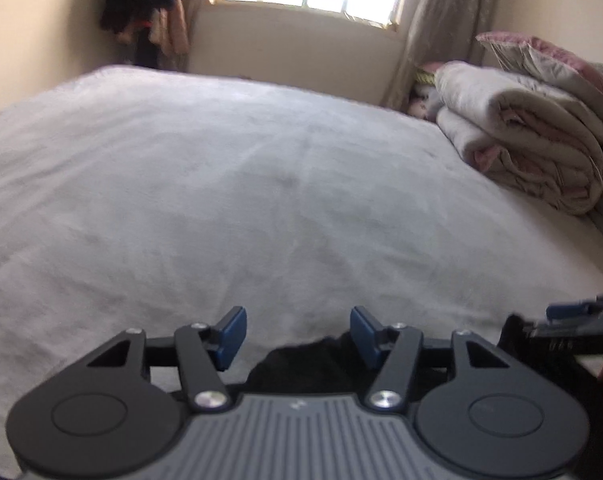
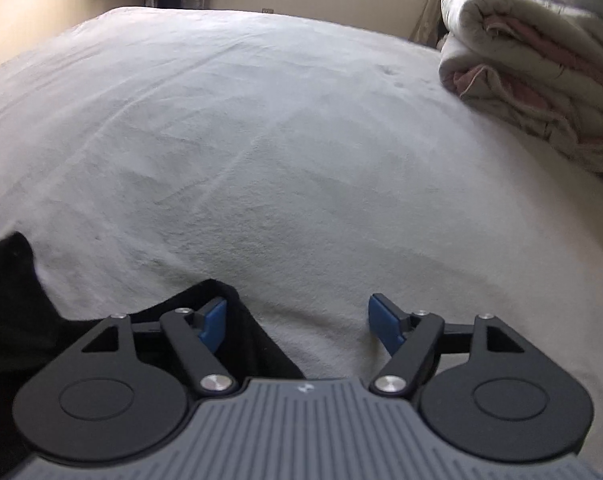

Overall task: Fold clothes
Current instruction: 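Lay the lifted hem over the garment body with both grippers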

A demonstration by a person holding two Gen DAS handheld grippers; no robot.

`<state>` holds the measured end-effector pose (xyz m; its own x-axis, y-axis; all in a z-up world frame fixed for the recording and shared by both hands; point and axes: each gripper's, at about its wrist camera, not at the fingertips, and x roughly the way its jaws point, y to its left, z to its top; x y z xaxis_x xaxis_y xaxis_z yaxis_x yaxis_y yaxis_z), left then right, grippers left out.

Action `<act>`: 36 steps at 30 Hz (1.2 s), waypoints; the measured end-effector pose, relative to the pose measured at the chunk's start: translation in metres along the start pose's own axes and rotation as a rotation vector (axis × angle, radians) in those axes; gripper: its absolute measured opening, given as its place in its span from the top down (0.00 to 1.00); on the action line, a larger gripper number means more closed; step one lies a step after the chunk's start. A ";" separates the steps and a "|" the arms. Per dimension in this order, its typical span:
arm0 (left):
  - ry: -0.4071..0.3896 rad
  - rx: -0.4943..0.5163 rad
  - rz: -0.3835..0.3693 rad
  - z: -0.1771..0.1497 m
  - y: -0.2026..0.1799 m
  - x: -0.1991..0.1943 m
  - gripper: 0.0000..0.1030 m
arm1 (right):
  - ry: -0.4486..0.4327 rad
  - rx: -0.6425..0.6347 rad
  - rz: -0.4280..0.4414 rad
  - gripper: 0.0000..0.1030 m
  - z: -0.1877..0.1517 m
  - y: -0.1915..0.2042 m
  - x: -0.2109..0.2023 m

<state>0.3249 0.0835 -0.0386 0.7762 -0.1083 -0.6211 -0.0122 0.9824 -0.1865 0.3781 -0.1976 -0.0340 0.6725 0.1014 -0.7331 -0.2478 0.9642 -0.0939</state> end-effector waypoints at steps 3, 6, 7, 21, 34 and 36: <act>0.024 0.047 0.017 -0.005 -0.002 0.008 0.44 | 0.042 0.037 0.097 0.25 0.004 -0.012 -0.006; 0.028 0.065 0.027 -0.004 -0.002 0.006 0.44 | 0.092 0.080 0.181 0.25 0.010 -0.022 -0.007; 0.025 0.069 0.039 -0.003 -0.001 0.003 0.44 | 0.094 0.107 0.205 0.25 0.012 -0.027 -0.009; 0.034 0.167 0.052 -0.010 -0.008 0.006 0.57 | 0.129 0.029 0.097 0.22 0.010 -0.004 0.005; -0.064 0.118 0.099 -0.006 -0.006 -0.006 0.96 | 0.125 0.028 0.078 0.22 0.018 0.007 0.001; -0.038 0.144 0.129 -0.009 -0.009 0.003 0.96 | 0.160 0.005 0.065 0.22 0.015 0.011 0.007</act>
<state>0.3215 0.0729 -0.0461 0.7975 0.0228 -0.6029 -0.0248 0.9997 0.0050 0.3906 -0.1825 -0.0306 0.5352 0.1237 -0.8356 -0.2834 0.9582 -0.0396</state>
